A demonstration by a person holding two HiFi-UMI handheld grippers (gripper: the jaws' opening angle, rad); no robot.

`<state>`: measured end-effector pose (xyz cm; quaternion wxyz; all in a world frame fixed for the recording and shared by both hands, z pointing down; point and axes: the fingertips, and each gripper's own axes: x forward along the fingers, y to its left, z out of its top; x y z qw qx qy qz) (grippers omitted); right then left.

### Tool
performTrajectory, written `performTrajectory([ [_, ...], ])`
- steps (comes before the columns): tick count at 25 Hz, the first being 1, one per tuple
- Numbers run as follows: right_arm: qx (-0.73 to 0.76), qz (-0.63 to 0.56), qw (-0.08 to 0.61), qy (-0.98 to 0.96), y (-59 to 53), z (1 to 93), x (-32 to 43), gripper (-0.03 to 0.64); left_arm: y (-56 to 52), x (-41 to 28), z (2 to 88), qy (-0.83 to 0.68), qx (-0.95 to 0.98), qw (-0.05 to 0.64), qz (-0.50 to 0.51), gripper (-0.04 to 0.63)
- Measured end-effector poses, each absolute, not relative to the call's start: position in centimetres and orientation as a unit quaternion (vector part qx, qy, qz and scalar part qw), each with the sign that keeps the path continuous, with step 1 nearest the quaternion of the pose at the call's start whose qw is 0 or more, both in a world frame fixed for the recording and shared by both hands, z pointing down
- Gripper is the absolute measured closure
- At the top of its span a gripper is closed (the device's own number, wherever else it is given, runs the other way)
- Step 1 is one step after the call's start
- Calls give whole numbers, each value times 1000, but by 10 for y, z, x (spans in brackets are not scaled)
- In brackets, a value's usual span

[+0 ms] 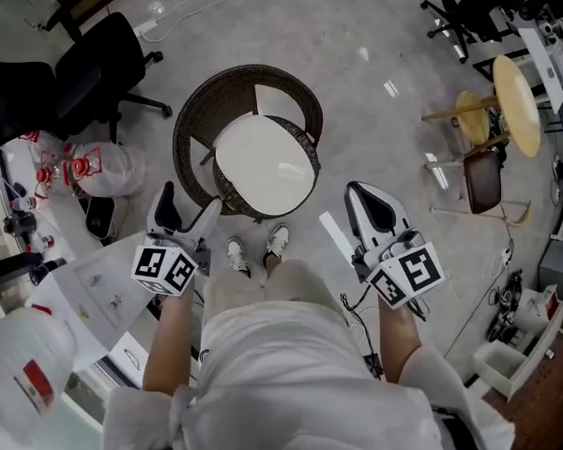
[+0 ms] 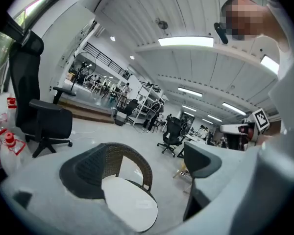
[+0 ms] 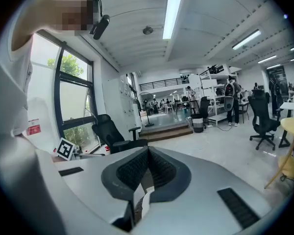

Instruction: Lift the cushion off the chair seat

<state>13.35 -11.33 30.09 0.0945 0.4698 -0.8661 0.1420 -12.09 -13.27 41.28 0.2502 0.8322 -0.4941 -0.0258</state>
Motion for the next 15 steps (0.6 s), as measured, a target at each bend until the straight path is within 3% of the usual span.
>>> performTrajectory([
  [15, 375, 238, 133, -886, -139, 437, 100, 615, -153, -49, 645, -495, 795, 339, 85, 107],
])
